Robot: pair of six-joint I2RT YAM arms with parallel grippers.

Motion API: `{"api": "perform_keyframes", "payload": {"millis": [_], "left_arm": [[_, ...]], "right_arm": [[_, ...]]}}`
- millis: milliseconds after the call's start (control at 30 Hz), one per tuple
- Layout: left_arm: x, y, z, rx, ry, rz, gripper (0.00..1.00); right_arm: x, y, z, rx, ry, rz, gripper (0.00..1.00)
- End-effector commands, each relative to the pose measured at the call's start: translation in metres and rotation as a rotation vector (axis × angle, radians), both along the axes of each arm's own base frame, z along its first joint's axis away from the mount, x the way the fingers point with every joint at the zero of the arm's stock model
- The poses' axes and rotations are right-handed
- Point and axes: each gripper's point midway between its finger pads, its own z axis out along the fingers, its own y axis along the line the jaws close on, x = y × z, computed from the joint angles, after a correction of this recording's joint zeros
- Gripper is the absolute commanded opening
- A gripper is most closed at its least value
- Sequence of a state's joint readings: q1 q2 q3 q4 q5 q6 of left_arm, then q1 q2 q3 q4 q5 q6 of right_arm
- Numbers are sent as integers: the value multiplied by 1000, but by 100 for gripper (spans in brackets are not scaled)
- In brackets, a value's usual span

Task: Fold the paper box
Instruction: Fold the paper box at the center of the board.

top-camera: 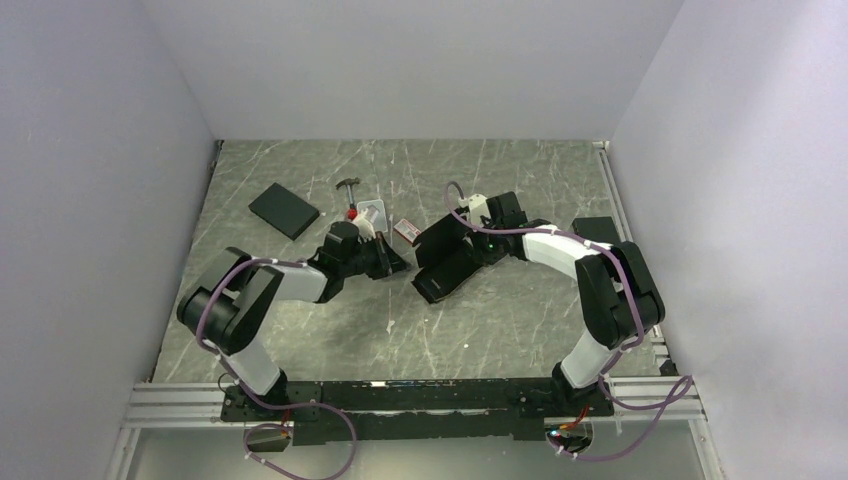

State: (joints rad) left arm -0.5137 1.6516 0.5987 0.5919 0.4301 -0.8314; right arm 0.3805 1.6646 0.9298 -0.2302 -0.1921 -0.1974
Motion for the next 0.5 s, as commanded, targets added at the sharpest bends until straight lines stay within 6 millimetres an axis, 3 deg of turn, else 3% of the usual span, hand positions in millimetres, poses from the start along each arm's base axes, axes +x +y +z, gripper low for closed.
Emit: {"api": "perform_keyframes", "payload": {"millis": [0,467], "left_arm": [[6,-6,-3,0,0,-26,0],[-8,-31,3,-67,7,-141,0]], "right_arm": [[12,7,11,31,-44,-7,0],[12,9,10,25,-43,-10,0]]}}
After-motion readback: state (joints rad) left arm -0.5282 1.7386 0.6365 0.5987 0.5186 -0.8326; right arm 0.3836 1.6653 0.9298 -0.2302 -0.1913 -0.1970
